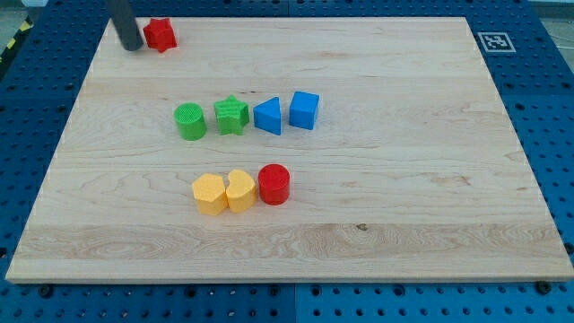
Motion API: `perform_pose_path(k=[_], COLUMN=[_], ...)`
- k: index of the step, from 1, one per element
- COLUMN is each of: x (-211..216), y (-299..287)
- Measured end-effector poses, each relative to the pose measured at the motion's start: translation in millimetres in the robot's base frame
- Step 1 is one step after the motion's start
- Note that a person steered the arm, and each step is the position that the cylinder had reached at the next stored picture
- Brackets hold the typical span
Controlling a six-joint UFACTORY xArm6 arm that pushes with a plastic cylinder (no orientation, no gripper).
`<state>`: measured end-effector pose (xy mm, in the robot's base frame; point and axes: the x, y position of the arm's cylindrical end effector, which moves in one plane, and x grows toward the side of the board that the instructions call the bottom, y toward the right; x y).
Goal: Place the red star to the top of the green circle
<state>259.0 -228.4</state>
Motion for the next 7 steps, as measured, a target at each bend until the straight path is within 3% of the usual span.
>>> perform_pose_path(k=[2, 3, 4, 7], x=[-4.5, -21.0, -54.5, -58.8], y=[-2.8, -37.0, -26.3, -11.4])
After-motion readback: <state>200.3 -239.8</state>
